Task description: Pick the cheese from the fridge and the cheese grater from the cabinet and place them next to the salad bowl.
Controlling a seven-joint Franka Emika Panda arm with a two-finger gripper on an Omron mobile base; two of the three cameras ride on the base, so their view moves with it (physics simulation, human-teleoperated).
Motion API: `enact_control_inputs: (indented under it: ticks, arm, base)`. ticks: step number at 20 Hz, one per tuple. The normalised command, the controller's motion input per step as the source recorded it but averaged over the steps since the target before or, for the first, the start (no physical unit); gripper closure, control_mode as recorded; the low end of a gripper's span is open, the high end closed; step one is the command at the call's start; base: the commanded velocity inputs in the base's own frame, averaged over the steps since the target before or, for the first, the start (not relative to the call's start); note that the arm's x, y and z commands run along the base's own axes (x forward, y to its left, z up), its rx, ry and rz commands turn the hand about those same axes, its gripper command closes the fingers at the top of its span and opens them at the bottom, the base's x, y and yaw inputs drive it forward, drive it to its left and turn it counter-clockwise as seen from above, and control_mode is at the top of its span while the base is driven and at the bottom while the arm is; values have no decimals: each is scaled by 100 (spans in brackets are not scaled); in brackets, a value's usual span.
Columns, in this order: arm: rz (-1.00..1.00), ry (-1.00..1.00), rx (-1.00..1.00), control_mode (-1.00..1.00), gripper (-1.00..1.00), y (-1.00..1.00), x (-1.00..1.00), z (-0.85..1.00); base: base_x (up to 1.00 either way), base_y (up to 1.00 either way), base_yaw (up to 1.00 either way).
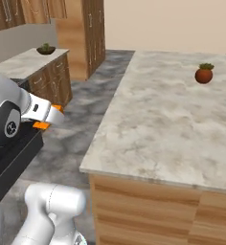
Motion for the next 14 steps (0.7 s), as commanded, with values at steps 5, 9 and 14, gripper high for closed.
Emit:
enact_control_inputs:
  ticks: [5,9,14]
  arm:
    - [0,0,0,100,100,0,0,0]
    - [0,0,0,100,100,0,0,0]
    - [0,0,0,100,100,0,0,0]
  base:
    - [0,100,0]
    - [29,100,-3]
    - [90,99,-3]
